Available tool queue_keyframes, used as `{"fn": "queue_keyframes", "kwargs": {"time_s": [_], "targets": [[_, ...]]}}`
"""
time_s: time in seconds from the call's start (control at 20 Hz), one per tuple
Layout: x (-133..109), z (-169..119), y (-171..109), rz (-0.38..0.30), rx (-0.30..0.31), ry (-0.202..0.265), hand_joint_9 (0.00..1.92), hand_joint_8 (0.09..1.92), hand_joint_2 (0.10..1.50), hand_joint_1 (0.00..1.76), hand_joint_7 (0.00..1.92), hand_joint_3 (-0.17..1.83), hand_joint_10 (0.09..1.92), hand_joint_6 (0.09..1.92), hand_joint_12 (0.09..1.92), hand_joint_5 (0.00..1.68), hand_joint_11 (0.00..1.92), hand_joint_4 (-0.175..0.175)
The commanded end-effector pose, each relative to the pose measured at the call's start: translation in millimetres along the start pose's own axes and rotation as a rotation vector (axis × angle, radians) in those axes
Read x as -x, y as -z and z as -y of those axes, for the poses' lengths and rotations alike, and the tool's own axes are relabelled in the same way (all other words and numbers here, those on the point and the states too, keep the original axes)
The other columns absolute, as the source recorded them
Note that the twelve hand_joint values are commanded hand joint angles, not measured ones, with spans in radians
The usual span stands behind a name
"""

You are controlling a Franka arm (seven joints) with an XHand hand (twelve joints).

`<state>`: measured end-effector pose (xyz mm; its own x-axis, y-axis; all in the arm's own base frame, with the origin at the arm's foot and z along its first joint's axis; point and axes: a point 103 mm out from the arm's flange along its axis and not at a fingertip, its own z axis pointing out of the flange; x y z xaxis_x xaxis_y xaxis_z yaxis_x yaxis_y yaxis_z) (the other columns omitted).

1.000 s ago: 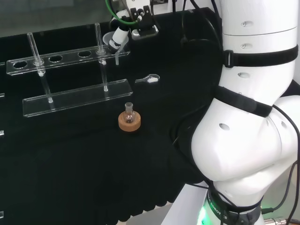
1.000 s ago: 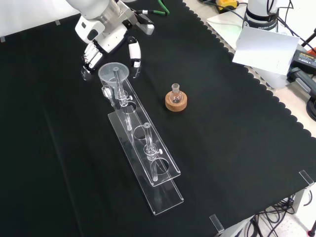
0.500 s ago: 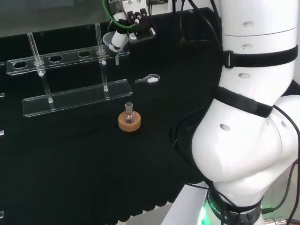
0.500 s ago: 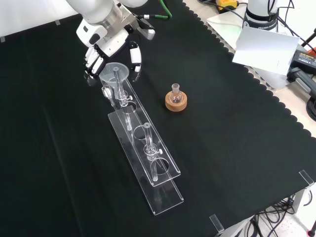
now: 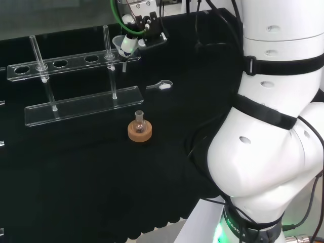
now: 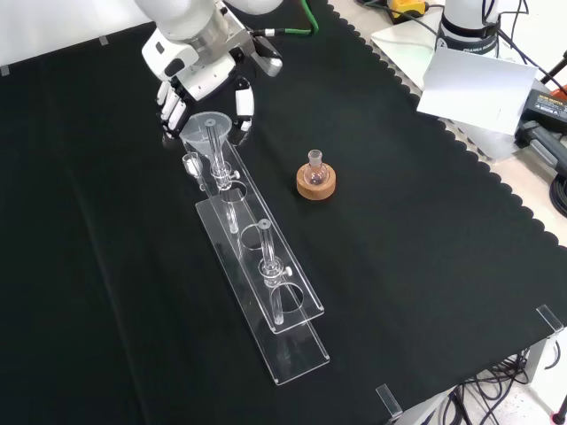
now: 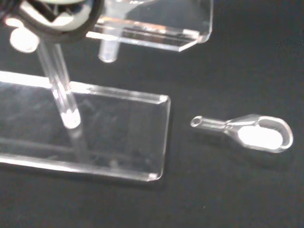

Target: Pick up the funnel from the transparent funnel stand.

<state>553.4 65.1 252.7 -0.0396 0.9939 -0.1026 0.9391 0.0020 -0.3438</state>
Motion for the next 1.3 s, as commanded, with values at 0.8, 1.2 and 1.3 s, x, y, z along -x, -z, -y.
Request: {"fn": "queue_keyframes", "kwargs": {"time_s": [0.8, 1.2, 1.3], "targets": [[6, 79, 91, 0.203, 0.23, -0.117, 1.11, 0.75, 0.71, 0.92, 0.73, 0.61, 0.48, 0.81, 1.09, 0.74, 0.84, -0.042], [4, 140, 96, 0.229, 0.239, -0.167, 1.12, 0.75, 0.71, 0.92, 0.74, 0.61, 0.47, 0.82, 1.08, 0.75, 0.84, -0.04], [3, 153, 92, 0.232, 0.223, -0.176, 1.12, 0.75, 0.71, 0.92, 0.74, 0.61, 0.46, 0.82, 1.08, 0.75, 0.84, -0.04]]}}
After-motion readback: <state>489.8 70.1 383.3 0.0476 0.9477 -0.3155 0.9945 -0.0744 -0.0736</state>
